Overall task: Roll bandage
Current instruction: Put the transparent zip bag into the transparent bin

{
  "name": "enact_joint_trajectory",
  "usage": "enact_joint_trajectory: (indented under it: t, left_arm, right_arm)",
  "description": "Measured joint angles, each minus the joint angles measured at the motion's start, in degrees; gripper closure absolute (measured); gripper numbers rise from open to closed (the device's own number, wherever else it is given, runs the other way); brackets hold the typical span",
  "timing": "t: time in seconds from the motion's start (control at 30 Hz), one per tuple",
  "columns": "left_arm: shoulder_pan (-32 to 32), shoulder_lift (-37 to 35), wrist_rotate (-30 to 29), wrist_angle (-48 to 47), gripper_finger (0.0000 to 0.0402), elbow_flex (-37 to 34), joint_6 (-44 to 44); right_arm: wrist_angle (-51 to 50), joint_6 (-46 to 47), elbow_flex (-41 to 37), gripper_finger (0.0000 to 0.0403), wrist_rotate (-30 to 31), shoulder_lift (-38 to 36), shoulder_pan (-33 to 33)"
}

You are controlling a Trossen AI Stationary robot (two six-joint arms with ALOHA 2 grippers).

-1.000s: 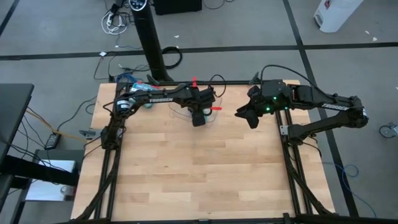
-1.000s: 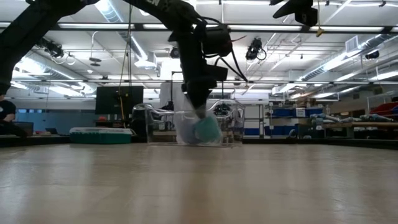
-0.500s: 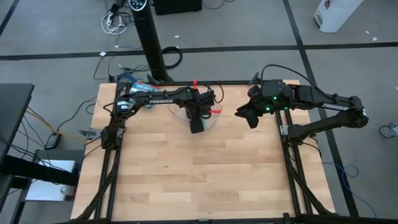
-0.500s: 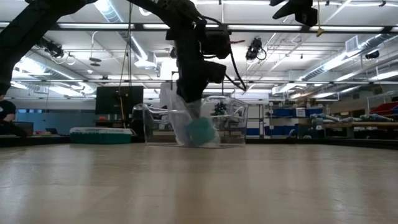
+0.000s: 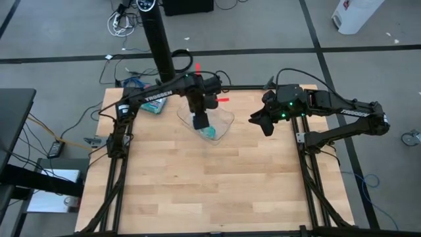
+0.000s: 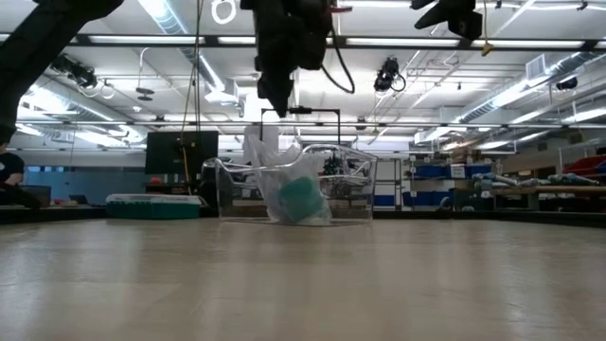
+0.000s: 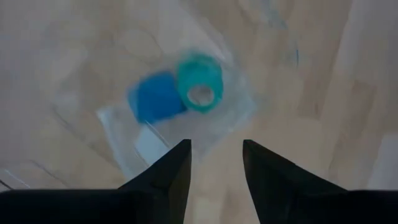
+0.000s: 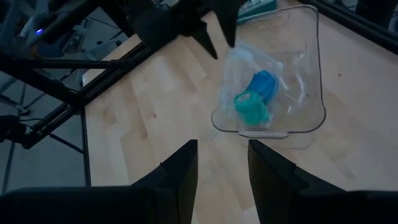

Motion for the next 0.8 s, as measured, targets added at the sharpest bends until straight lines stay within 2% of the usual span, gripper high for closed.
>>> enact_joint_trajectory:
  t: [0.1, 0.27, 0.57, 0.8]
  left_arm:
    - [0.1, 0.1, 1.4, -1.8, 0.0250, -1.4, -0.2]
    - [0.1, 0.2, 3.4, 0.5, 0.0250, -6.9, -3.2]
    - [0.2, 0.2, 0.5, 11.8, 0.0250, -17.4, -9.4]
    - [0.2, 0.2, -1.8, 16.9, 0.0250, -26.4, -12.2]
  right_arm:
    - [0.0, -0.5, 0.0, 0.0271, 0.4, 0.0, 0.0]
    - [0.5, -0.5, 0.0, 0.0271, 0.6, 0.0, 0.0]
    - [0.5, -0.3, 0.0, 0.0271, 0.3, 0.0, 0.0]
    - [0.5, 0.2, 0.0, 0.0271, -0.1, 0.0, 0.0]
